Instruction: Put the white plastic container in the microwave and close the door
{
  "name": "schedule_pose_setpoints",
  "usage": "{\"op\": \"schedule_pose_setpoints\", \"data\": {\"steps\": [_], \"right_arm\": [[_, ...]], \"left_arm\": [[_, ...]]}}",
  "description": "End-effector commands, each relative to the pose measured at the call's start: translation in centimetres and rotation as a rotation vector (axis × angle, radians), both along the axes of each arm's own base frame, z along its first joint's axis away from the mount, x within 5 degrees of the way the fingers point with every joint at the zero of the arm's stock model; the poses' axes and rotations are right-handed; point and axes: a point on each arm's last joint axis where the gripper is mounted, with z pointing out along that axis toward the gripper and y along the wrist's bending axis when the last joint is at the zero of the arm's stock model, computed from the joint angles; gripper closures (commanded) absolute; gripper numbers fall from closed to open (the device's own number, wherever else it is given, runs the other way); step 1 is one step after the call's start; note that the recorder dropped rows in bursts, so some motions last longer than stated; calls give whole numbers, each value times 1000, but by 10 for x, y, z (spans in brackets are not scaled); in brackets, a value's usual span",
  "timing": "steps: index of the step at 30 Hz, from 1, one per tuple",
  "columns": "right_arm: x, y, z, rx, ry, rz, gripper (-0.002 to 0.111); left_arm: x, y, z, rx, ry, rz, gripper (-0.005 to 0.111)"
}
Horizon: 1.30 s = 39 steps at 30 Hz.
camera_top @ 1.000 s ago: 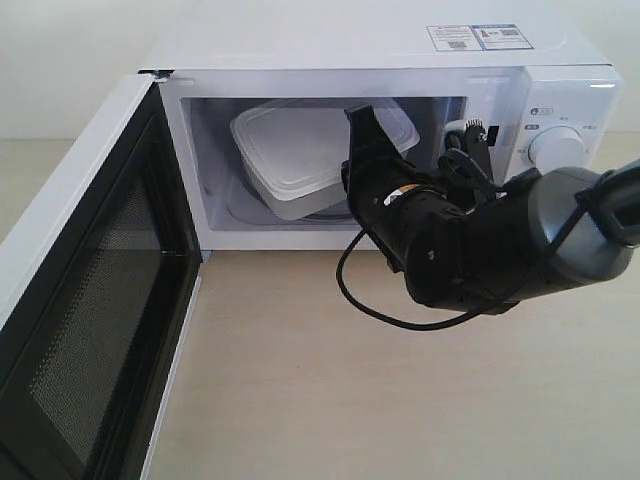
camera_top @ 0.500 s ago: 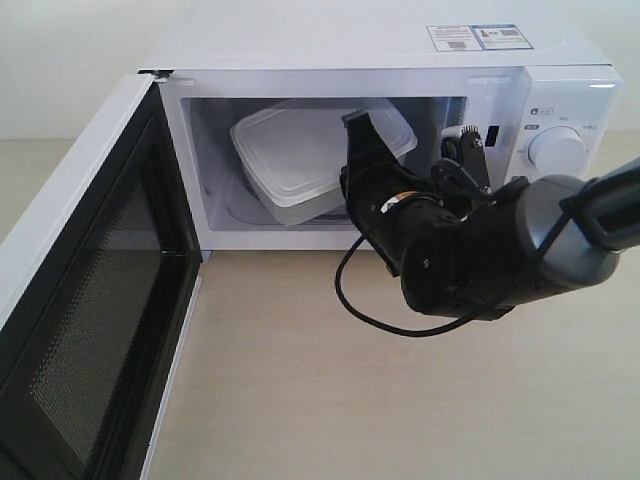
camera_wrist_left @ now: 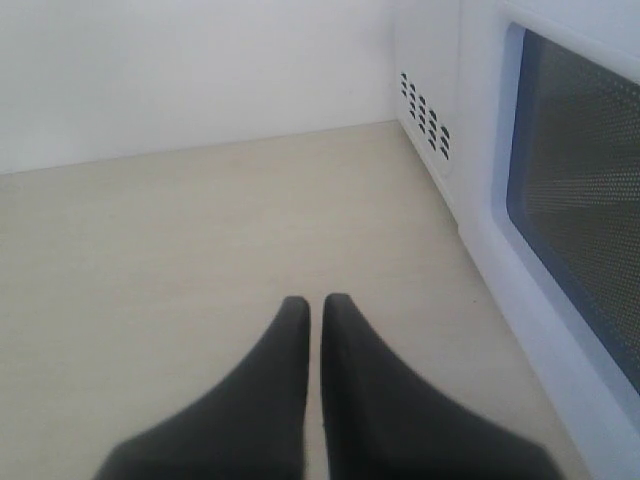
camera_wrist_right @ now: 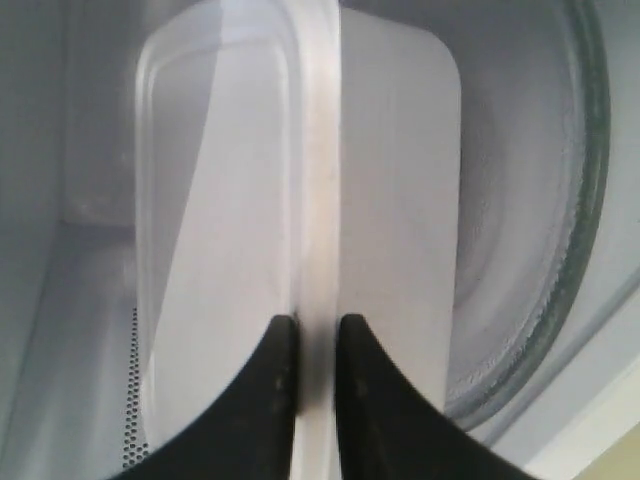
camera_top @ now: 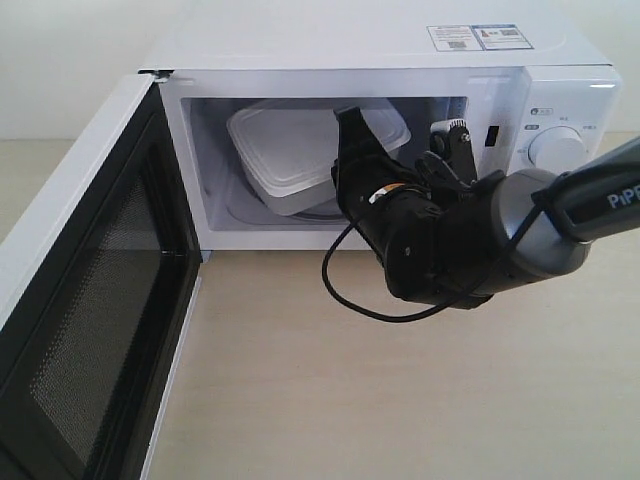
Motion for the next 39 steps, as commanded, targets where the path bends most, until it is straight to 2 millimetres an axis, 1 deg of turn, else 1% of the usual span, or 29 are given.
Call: {"op": "schedule_pose_setpoints", "data": {"steps": [1, 4, 6, 8, 12, 14, 17, 21, 25, 28, 31, 34, 36, 37, 39], "right_arm": [[1, 1, 4, -8, -18, 4, 109], [1, 1, 4, -7, -17, 2, 107], [1, 1, 4, -7, -17, 2, 103], [1, 1, 4, -7, -17, 2, 95], [1, 1, 4, -7, -19, 1, 74], [1, 1, 4, -7, -20, 0, 70], [1, 1, 4, -9, -20, 4, 70], [-1, 4, 0, -36, 17, 57, 70], [-6, 12, -3, -123, 30, 185, 70], [-9, 18, -3, -205, -1, 292, 70], [-13, 21, 2, -267, -11, 368, 71], [-18, 21, 15, -413, -64, 463, 71], [-23, 19, 25, -558, -101, 540, 71], [-25, 18, 29, -618, -115, 572, 73], [-31, 16, 37, -772, -156, 657, 82]], "left_arm": [[0, 0, 2, -6, -10, 2, 102], [0, 0, 2, -6, -8, 2, 102], [0, 0, 2, -6, -8, 2, 102], [0, 0, 2, -6, -8, 2, 102], [0, 0, 2, -6, -8, 2, 102], [0, 0, 2, -6, -8, 2, 102], [0, 0, 2, -6, -8, 2, 102], [0, 0, 2, -6, -8, 2, 102], [0, 0, 2, -6, -8, 2, 102], [0, 0, 2, -6, -8, 2, 102], [0, 0, 2, -6, -8, 2, 102], [0, 0, 2, -6, -8, 2, 102], [0, 0, 2, -6, -8, 2, 102], [0, 0, 2, -6, -10, 2, 102], [0, 0, 2, -6, -12, 2, 102]]}}
